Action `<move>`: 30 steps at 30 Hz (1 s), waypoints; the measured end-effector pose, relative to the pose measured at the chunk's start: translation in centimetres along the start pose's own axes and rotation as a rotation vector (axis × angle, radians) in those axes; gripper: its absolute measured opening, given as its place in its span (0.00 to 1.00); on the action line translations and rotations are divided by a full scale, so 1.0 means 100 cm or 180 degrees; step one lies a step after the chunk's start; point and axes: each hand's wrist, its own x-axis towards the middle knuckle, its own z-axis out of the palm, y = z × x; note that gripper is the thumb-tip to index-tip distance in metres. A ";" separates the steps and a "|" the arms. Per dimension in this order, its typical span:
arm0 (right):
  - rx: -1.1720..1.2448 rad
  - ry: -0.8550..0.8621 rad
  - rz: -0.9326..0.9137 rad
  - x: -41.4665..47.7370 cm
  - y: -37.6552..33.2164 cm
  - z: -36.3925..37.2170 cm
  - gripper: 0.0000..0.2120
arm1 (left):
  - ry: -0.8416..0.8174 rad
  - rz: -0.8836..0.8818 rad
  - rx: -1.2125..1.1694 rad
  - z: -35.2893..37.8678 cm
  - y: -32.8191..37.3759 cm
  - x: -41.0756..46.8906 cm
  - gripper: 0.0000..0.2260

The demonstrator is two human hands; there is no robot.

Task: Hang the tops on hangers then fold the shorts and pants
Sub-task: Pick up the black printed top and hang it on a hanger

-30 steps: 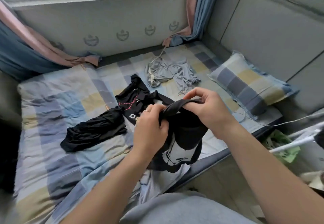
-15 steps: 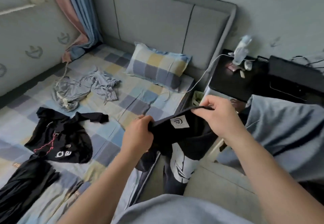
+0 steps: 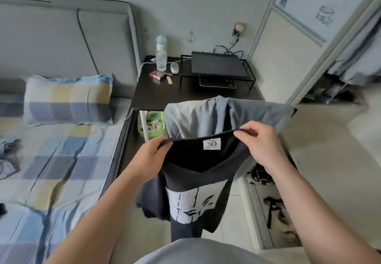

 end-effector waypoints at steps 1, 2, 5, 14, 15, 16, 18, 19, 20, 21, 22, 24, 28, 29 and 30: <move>-0.0011 0.0124 0.0039 0.006 0.010 -0.019 0.07 | -0.0065 0.0154 -0.0132 0.014 0.019 0.015 0.13; -0.0003 0.0256 0.0079 0.012 0.018 -0.038 0.08 | -0.0134 0.0327 -0.0212 0.026 0.039 0.029 0.14; -0.0096 0.0692 0.0165 0.027 0.037 -0.093 0.11 | -0.0325 0.0743 -0.0385 0.062 0.099 0.074 0.14; -0.0558 0.1774 0.0490 0.060 0.046 -0.237 0.08 | -0.1314 0.1419 -0.1180 0.163 0.281 0.188 0.14; -0.0576 0.1886 0.0465 0.064 0.044 -0.252 0.09 | -0.1409 0.1495 -0.1180 0.174 0.300 0.202 0.15; -0.0580 0.1993 0.0438 0.068 0.041 -0.266 0.10 | -0.1514 0.1580 -0.1175 0.186 0.318 0.214 0.15; -0.0657 0.2246 0.0391 0.077 0.033 -0.295 0.11 | -0.1758 0.1759 -0.1188 0.206 0.357 0.237 0.15; -0.0728 0.2388 0.0391 0.082 0.028 -0.310 0.11 | -0.1866 0.1864 -0.1202 0.215 0.378 0.248 0.15; -0.0807 0.2538 0.0392 0.087 0.022 -0.326 0.10 | -0.1951 0.1976 -0.1213 0.223 0.399 0.258 0.16; -0.0917 0.2698 0.0377 0.092 0.015 -0.342 0.09 | -0.2022 0.2083 -0.1223 0.230 0.421 0.269 0.16; -0.1071 0.2856 0.0350 0.097 0.007 -0.359 0.09 | -0.2081 0.2185 -0.1246 0.236 0.443 0.278 0.17; -0.1404 0.3121 0.0325 0.106 -0.011 -0.392 0.10 | -0.2146 0.2396 -0.1358 0.246 0.487 0.296 0.18; -0.1768 0.3526 0.0453 0.120 -0.045 -0.451 0.06 | -0.2376 0.2736 -0.1651 0.261 0.568 0.319 0.15; -0.1852 0.3622 0.0483 0.122 -0.055 -0.464 0.06 | -0.2472 0.2798 -0.1751 0.265 0.586 0.323 0.14; -0.1979 0.3717 0.0496 0.125 -0.064 -0.477 0.06 | -0.2544 0.2862 -0.1829 0.268 0.604 0.325 0.14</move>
